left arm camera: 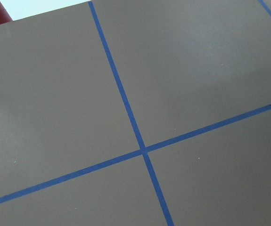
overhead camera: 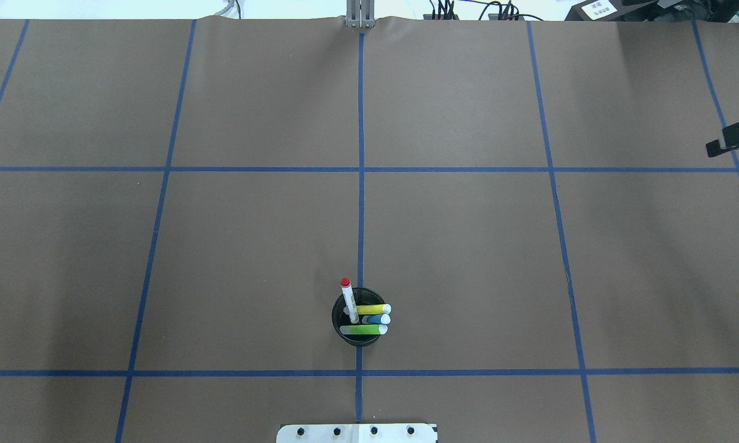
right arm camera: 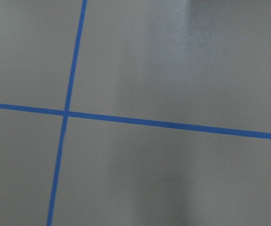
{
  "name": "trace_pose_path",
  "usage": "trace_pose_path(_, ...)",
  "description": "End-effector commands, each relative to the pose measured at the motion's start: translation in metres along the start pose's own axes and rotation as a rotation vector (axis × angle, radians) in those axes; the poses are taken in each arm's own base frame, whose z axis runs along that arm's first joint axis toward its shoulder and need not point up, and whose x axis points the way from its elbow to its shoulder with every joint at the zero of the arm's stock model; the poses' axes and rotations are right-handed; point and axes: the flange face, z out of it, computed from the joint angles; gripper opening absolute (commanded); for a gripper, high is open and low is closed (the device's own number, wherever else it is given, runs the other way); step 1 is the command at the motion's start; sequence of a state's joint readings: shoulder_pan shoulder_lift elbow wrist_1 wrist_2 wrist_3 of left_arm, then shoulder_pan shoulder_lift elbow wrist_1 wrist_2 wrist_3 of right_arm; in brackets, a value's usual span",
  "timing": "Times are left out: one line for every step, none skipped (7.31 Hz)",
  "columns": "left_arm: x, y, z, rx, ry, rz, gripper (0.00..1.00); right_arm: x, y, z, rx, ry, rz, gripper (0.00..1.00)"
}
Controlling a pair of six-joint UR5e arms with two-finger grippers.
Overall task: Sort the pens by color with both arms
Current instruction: 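Move the right gripper down over the black mesh pen cup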
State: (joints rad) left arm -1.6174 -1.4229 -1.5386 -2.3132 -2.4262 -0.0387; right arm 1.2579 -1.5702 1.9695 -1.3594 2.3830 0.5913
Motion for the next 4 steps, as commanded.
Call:
trace_pose_path(0.005, -0.002, 0.006, -0.009, 0.008, 0.011, 1.0, -0.119, 0.007, 0.021, 0.012, -0.036, 0.129, 1.0)
trace_pose_path(0.005, -0.001, 0.007, -0.011, 0.009, 0.011, 1.0, -0.188, 0.027, 0.042, 0.024, -0.048, 0.216, 1.0)
trace_pose_path(0.006, -0.001, 0.009, -0.016, 0.009, 0.011, 1.0, -0.261, 0.049, 0.067, 0.013, -0.052, 0.328, 1.0)
trace_pose_path(0.007, 0.0, 0.011, -0.022, 0.011, 0.015, 1.0, -0.328, 0.064, 0.078, 0.0, -0.009, 0.38, 0.99)
